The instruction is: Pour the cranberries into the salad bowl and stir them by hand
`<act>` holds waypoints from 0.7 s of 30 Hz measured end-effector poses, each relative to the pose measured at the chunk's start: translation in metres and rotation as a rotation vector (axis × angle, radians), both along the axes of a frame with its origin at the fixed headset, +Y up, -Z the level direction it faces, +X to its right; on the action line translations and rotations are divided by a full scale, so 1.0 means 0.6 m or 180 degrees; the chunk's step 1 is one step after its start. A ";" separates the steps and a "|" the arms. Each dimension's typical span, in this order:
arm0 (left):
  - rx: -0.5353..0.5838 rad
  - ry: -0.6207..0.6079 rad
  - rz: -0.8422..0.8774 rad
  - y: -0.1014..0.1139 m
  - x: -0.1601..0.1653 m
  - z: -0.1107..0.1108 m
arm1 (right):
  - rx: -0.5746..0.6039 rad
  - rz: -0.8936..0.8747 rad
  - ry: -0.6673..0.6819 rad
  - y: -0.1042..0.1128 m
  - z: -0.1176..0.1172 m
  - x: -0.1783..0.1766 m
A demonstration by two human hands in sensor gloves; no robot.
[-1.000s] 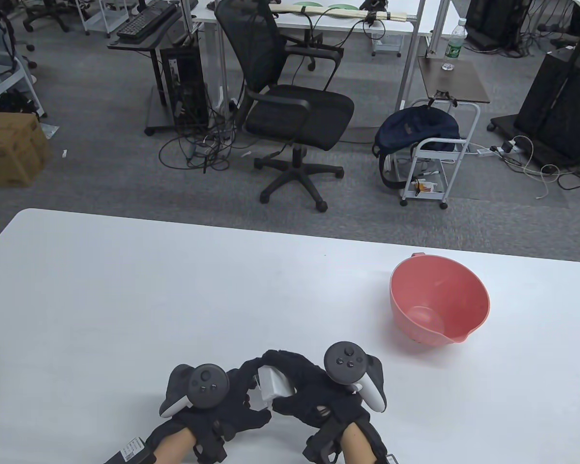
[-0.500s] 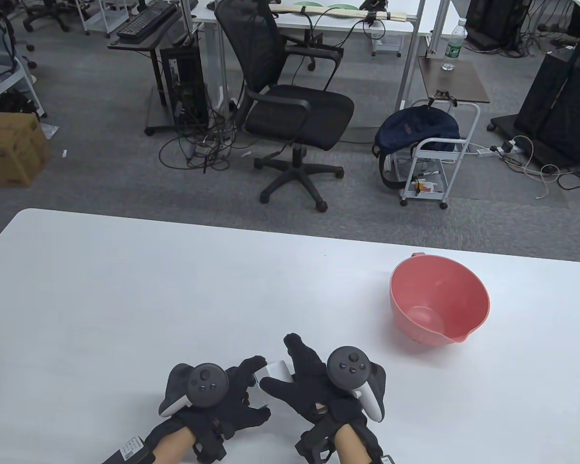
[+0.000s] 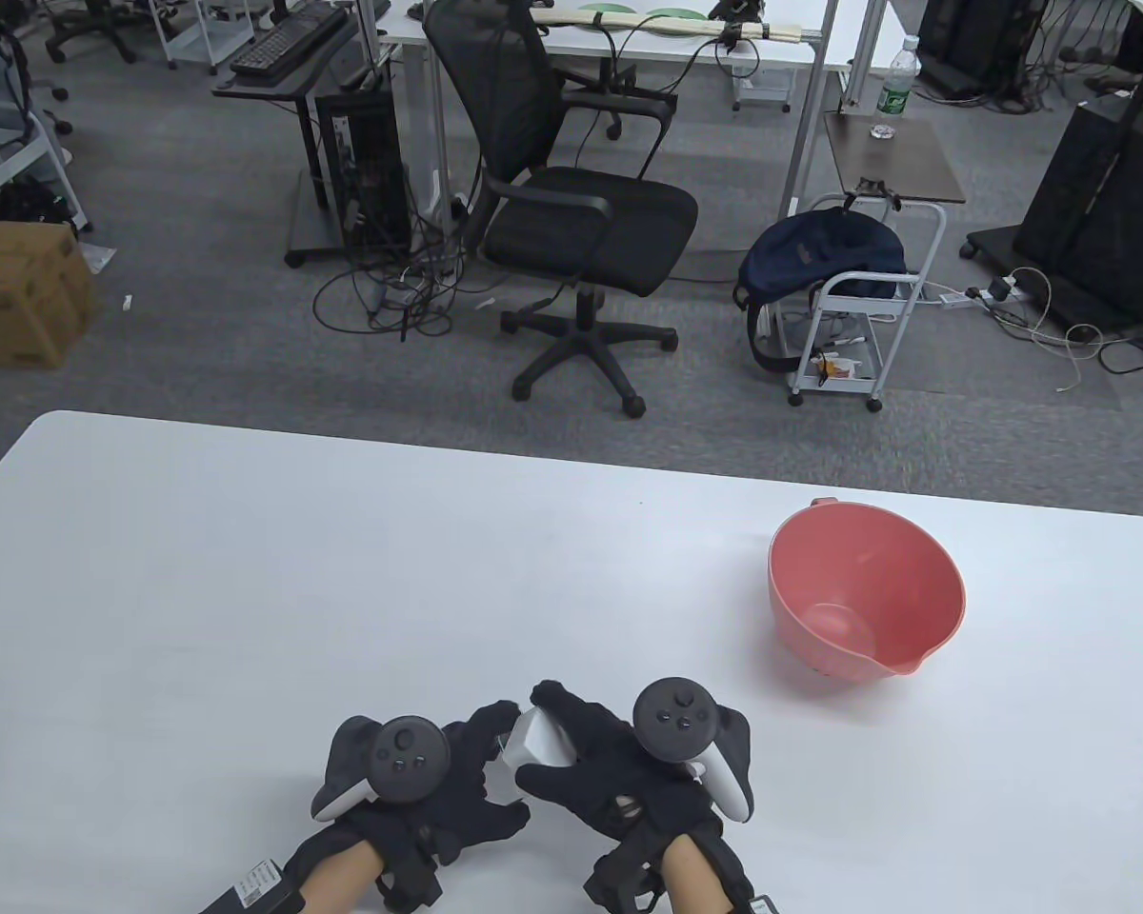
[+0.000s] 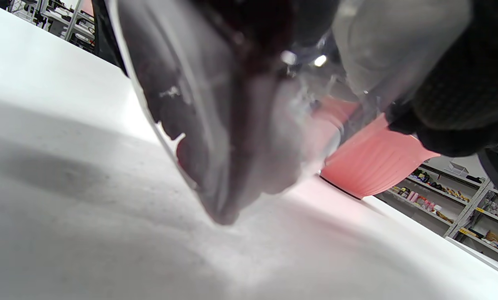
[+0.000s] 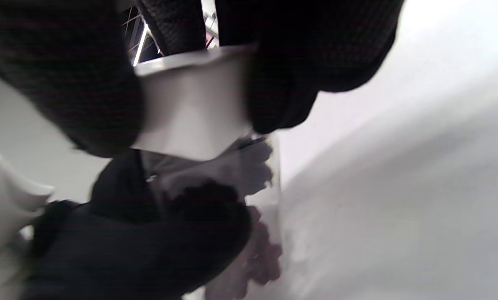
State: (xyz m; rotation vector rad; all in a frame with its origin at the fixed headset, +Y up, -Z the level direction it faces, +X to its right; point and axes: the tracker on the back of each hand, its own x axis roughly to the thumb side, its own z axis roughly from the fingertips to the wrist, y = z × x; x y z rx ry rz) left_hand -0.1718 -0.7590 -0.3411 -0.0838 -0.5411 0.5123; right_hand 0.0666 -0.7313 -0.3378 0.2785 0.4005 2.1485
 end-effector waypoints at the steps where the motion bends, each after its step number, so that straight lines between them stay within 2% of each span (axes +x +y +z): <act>1: -0.0010 0.0001 0.0004 0.000 -0.001 0.000 | 0.0005 -0.0013 0.0022 0.000 0.000 0.000; 11: -0.0035 0.0022 -0.0008 0.001 -0.004 -0.002 | 0.0043 -0.0191 0.0279 -0.002 -0.004 -0.006; 15: -0.0033 0.0032 0.0002 0.001 -0.003 -0.003 | -0.0049 -0.0270 0.0477 -0.005 -0.001 -0.010; 21: 0.0011 0.0053 -0.0039 0.002 -0.006 -0.004 | 0.0114 0.0030 -0.0192 -0.004 0.005 -0.002</act>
